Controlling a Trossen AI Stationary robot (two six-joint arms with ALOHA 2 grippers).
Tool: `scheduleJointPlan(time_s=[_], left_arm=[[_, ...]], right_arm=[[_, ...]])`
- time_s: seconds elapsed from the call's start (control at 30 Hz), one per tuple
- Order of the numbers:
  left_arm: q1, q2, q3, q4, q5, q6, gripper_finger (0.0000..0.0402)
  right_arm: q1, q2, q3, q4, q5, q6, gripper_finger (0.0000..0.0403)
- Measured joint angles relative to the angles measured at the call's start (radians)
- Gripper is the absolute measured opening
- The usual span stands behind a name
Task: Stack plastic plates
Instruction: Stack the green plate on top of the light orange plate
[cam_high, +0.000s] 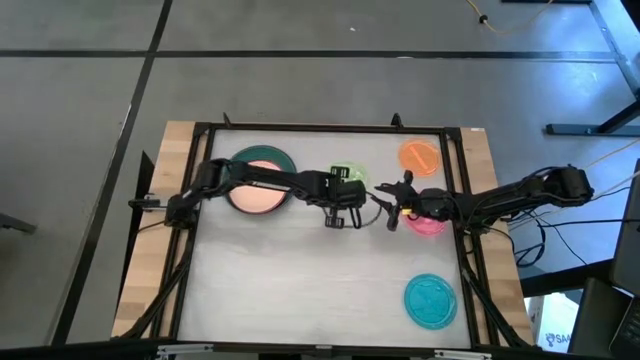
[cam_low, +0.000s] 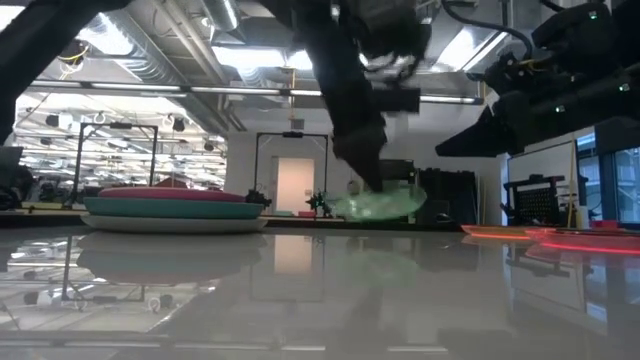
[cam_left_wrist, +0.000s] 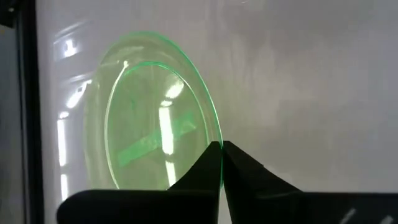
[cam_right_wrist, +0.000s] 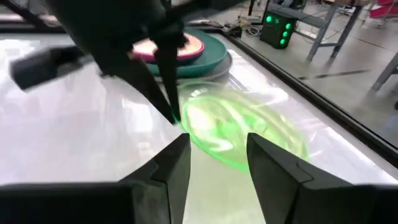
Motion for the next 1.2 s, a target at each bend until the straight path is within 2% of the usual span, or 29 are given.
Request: scheduleJointPlan(time_s=[0.33,0.43,0.53,0.73,1.0,1.2], left_arm=[[-0.02,-0.093,0.0,-0.184,-0.023,-0.065,0.0004],[-0.031,-0.147,-0.046,-0.178,-0.031,-0.081,0.0002],[-0.037,-0.236,-0.147,-0.165,-0.034,-0.116,0.0002],[-0.055,-0.503,-0.439,-0.089,-0.108,-0.223,0.0004],[-0.097,-0.863,-0.706,-0.099,-0.108,-0.429,0.0003],[-0.116,-1.035,-0.897,-0.114,-0.042,-0.577,0.0003]], right_arm=[[0.001,0.0,0.001,0.0,0.016,0.022,0.0152],[0.001,0.0,0.001,-0.008,0.016,0.021,0.0152],[0.001,0.0,0.001,-0.014,0.017,0.021,0.0152],[0.001,0.0,0.001,-0.014,0.034,0.026,0.0152],[0.0,0.0,0.002,0.008,0.115,0.026,0.0152],[0.001,0.0,0.002,0.008,0.115,0.027,0.0152]])
